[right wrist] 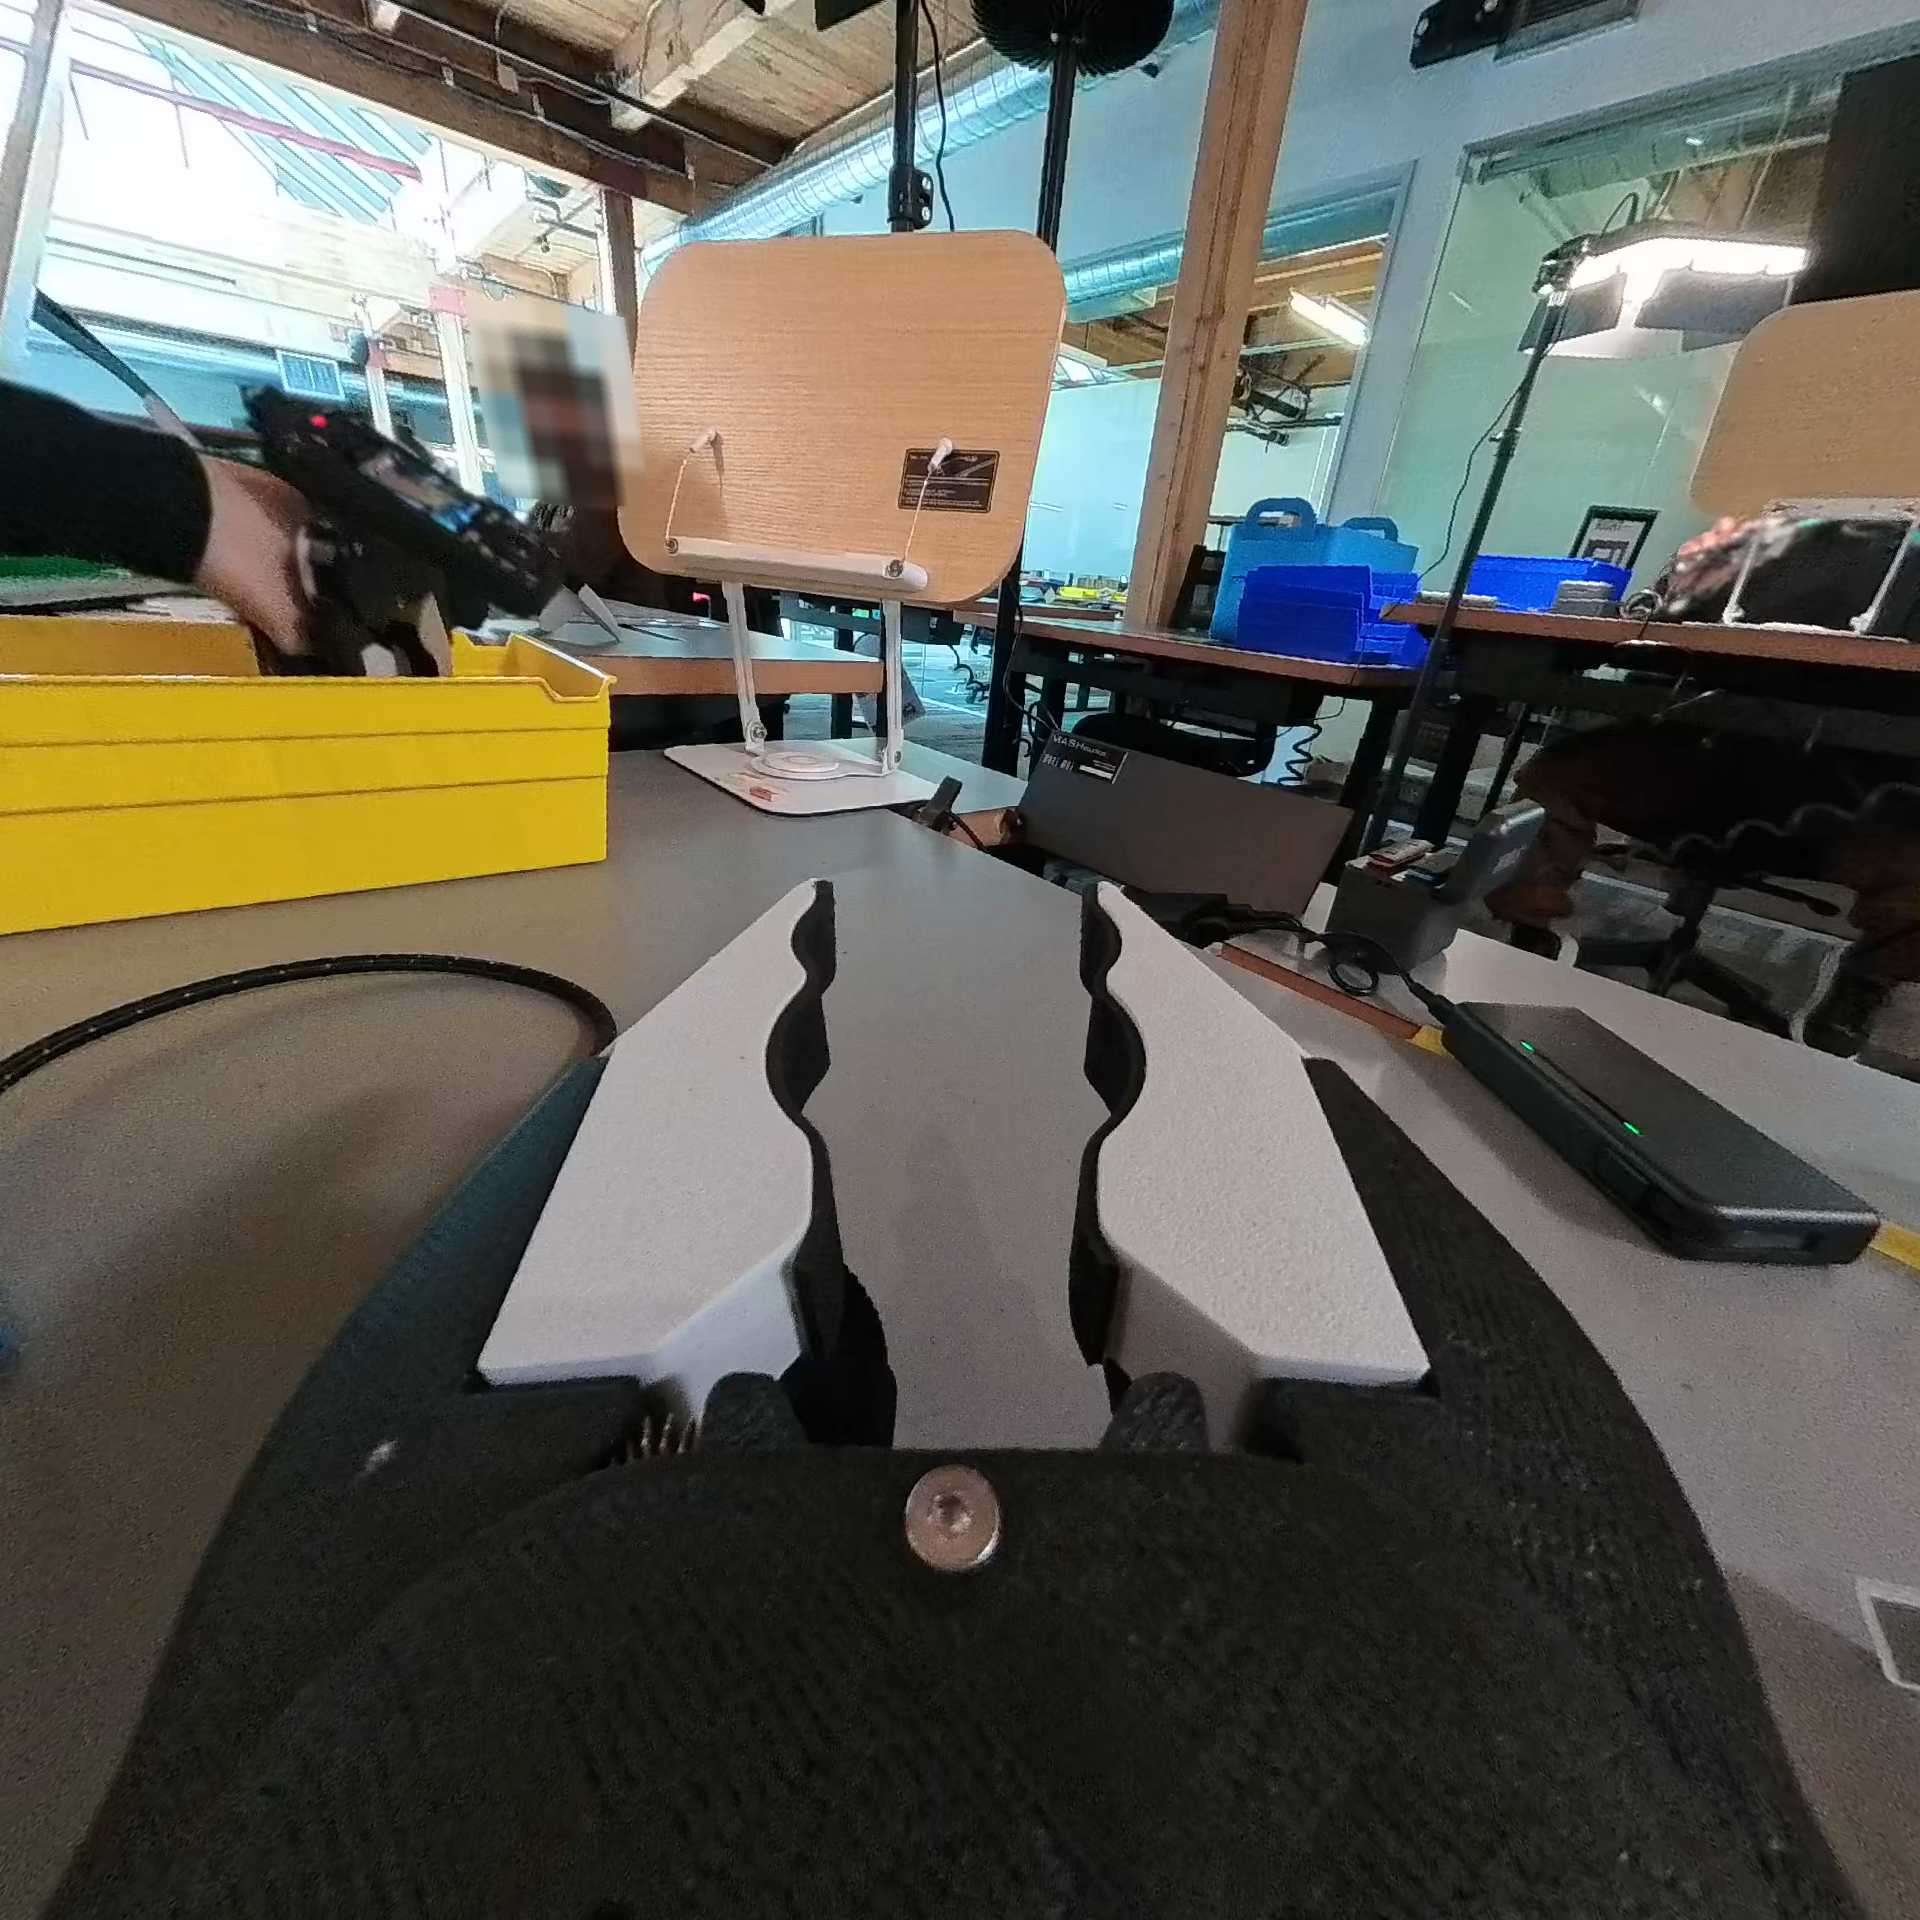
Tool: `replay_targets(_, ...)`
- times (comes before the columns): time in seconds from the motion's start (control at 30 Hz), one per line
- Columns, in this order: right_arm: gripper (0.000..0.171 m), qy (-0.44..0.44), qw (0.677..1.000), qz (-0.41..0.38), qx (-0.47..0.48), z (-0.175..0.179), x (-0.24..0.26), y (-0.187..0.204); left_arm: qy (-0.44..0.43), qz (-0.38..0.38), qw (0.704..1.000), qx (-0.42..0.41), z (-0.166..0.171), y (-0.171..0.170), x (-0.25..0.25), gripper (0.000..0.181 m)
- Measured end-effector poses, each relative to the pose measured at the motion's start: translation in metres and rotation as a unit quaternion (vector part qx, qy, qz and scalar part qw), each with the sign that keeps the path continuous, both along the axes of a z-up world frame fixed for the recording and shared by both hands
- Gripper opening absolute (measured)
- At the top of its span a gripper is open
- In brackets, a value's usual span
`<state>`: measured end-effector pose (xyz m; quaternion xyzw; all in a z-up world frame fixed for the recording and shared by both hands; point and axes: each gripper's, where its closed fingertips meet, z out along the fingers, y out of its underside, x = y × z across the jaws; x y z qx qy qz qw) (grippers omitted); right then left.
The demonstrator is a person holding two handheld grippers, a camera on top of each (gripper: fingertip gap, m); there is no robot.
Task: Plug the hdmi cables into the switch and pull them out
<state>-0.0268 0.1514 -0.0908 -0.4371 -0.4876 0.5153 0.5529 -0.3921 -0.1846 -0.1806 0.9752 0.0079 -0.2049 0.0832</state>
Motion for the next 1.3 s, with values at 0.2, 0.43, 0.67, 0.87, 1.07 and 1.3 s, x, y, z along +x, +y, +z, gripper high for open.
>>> replay_targets(0.2,0.046,0.003,1.000,-0.001,-0.008,0.000,0.001,0.002,0.043,-0.033,0.997,-0.046,-0.005,-0.005,-0.005,0.003)
replay_targets(0.43,0.046,0.008,1.000,-0.006,-0.014,0.002,0.002,0.005,0.202,-0.019,0.977,0.071,0.076,-0.001,0.014,0.002)
replay_targets(0.67,0.045,0.007,1.000,-0.010,0.001,0.002,0.002,0.002,0.371,-0.111,0.891,0.234,0.213,0.038,0.099,0.002)
replay_targets(0.87,0.045,0.027,0.998,-0.054,0.011,0.009,0.017,0.009,0.254,-0.226,0.853,0.396,0.233,0.140,0.190,0.002)
replay_targets(1.07,0.045,0.034,0.995,-0.091,0.022,0.012,0.041,0.020,-0.059,-0.279,0.844,0.455,0.163,0.240,0.270,0.002)
replay_targets(1.3,0.045,0.034,0.993,-0.109,0.020,0.013,0.047,0.035,-0.146,-0.264,0.870,0.389,0.075,0.312,0.284,0.002)
